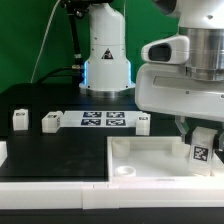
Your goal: Assemble one leg
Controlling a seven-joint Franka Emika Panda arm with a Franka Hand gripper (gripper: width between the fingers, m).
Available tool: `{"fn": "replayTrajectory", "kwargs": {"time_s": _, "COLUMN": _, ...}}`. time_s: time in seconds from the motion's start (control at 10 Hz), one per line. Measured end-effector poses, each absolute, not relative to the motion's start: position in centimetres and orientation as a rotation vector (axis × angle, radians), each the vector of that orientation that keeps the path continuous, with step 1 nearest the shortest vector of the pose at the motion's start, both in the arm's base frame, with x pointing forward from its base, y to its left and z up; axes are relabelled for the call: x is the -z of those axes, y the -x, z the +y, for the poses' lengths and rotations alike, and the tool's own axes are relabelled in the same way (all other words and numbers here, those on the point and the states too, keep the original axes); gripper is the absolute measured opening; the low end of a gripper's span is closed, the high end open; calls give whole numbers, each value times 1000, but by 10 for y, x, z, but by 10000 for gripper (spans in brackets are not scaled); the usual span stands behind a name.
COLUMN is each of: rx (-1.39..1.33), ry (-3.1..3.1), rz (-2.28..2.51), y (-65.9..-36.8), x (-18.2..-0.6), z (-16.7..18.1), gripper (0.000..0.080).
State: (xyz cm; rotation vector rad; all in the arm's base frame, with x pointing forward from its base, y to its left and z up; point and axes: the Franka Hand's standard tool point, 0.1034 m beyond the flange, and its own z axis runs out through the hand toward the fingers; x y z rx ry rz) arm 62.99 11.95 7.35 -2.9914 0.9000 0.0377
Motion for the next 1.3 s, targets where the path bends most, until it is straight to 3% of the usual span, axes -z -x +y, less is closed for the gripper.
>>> {"fn": "replayTrajectory", "kwargs": {"time_s": 0.3, "rx": -41, "ry": 2911, "rz": 1136, "y": -630, "x": -74, "z": 119, "gripper": 292}}
{"fn": "replayTrajectory", "kwargs": {"time_s": 0.4, "rx": -42, "ry": 2915, "rz": 1123, "y": -630, "x": -73, "z": 119, "gripper": 403}}
{"fn": "replayTrajectory", "kwargs": {"time_s": 0.5, "rx": -40, "ry": 2944, "rz": 1044, "y": -630, "x": -73, "z": 119, "gripper": 403}}
{"fn": "replayTrajectory", "kwargs": {"time_s": 0.6, "rx": -38, "ry": 2971, "rz": 963, "y": -630, "x": -73, "z": 119, "gripper": 591}}
{"fn": "replayTrajectory", "kwargs": {"time_s": 0.8, "rx": -31, "ry": 3084, "rz": 514, "y": -630, "x": -73, "z": 122, "gripper": 639}}
{"fn": "replayTrajectory", "kwargs": {"time_s": 1.3, "rx": -26, "ry": 3098, "rz": -435, "y": -630, "x": -73, "z": 119, "gripper": 649}}
